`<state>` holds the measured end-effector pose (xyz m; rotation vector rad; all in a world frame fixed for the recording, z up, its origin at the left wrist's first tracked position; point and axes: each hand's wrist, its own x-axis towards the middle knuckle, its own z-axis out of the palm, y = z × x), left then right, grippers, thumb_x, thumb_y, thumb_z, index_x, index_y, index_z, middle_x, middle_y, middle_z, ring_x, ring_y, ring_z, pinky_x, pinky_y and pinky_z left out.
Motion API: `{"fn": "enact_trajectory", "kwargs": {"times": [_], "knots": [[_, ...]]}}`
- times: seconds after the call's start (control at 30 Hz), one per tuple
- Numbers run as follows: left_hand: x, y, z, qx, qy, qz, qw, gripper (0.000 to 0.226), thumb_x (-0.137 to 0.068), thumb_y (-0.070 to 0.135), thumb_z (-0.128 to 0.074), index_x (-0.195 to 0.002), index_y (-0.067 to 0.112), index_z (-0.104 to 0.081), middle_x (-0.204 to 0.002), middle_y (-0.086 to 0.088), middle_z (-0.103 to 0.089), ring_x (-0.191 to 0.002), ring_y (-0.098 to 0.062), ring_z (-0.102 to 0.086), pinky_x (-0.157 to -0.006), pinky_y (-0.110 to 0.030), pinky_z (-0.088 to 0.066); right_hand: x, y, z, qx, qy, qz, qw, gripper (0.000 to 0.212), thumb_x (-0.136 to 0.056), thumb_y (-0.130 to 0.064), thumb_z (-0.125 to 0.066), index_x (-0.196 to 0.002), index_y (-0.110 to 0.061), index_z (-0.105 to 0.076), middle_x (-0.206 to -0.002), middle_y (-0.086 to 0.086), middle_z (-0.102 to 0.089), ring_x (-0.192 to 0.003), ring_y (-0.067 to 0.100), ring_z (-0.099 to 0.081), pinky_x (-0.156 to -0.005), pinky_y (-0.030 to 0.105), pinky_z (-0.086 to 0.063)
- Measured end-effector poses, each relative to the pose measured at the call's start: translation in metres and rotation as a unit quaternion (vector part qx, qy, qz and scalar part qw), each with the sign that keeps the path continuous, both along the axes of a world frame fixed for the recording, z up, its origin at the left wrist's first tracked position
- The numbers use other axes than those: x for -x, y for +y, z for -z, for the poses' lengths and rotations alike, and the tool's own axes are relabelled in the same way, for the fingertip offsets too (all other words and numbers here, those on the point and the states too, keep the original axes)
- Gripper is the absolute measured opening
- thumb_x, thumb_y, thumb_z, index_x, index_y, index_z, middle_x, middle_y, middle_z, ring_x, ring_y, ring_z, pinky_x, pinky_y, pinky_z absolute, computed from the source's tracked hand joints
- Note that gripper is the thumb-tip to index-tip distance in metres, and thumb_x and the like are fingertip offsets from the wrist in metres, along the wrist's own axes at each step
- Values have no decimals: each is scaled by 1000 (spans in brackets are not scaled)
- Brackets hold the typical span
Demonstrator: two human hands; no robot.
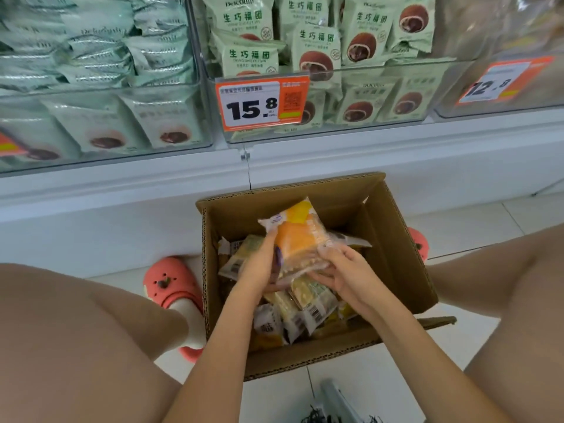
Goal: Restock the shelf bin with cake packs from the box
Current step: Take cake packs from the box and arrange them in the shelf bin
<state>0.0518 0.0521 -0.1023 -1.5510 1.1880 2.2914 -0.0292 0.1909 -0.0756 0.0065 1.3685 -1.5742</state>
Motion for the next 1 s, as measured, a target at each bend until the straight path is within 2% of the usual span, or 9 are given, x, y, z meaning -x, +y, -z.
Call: {"fn": "enact_trajectory", "kwargs": {"times": [0.07, 0.2, 0.27, 0.37, 0.47, 0.53, 0.67, 0.87, 1.0], "knots": [[1, -4, -6, -73, 70, -64, 993, 57, -81, 66, -55, -109, 16, -63, -103, -14, -71, -96, -31, -67, -83, -45, -54, -2, 6, -5, -25, 25, -97, 995, 6, -90, -15, -60, -94, -12, -62, -100, 7, -71, -94, 20, -69, -85, 33, -56], [0, -12, -9, 65, 67, -93, 991, 42, -85, 50, -63, -111, 17, -62, -102, -12, -71, -93, -29, -69, -87, -48, -55, 0, 19, -9, -151, 213, -248, 933, 20, -82, -27, -71, -97, -23, -59, -99, -7, -67, -91, 7, -64, -83, 25, -52], [-1, -8, -13, 134, 92, -73, 984, 29, -90, 43, -59, -106, 19, -63, -101, -8, -72, -92, -24, -69, -86, -43, -55, 4, 19, -13, -183, 301, -206, 913, 32, -81, -36, -70, -104, -23, -52, -103, -13, -57, -93, 0, -55, -74, 15, -43], [-3, 3, -20, 255, 125, 54, 957, 17, -94, 39, -54, -100, 25, -63, -98, -2, -71, -91, -17, -67, -82, -34, -56, 16, 11, -25, -150, 417, -90, 892, 31, -86, -37, -63, -113, -27, -52, -113, -19, -54, -110, 1, -50, -80, 8, -37], [2, 15, -26, 341, 144, 174, 913, 19, -95, 36, -52, -90, 20, -62, -74, 4, -63, -64, -3, -58, -57, -16, -46, 29, -6, -43, -119, 524, -136, 832, 27, -90, -32, -60, -116, -29, -58, -117, -20, -56, -112, -2, -48, -88, 7, -34], [4, 24, -30, 357, 164, 212, 895, 24, -95, 33, -54, -80, 14, -57, -60, 2, -49, -45, -2, -42, -44, -14, -32, 34, -18, -49, -106, 529, -194, 819, 23, -87, -30, -64, -110, -28, -65, -110, -16, -63, -104, -1, -55, -89, 14, -42], [3, 30, -32, 370, 179, 228, 883, 33, -93, 35, -55, -68, 15, -48, -52, 4, -37, -40, -4, -30, -43, -17, -23, 35, -31, -50, -121, 511, -214, 824, 9, -86, -24, -66, -89, -18, -73, -88, -7, -69, -84, 3, -62, -75, 12, -45], [0, 33, -39, 282, 180, 292, 896, 14, -80, 26, -74, -80, 19, -63, -65, 10, -64, -55, 5, -57, -53, -10, -43, 41, -26, -43, -156, 484, -146, 848, 9, -84, -27, -68, -80, -20, -73, -71, -8, -68, -66, 0, -63, -54, 7, -43], [-1, 28, -46, 254, 166, 354, 885, 17, -75, 20, -79, -87, 13, -69, -78, 9, -72, -73, -2, -67, -69, -15, -52, 50, -16, -52, -135, 459, -82, 875, 13, -82, -27, -71, -82, -15, -75, -75, -4, -70, -68, 4, -64, -55, 10, -45]]}}
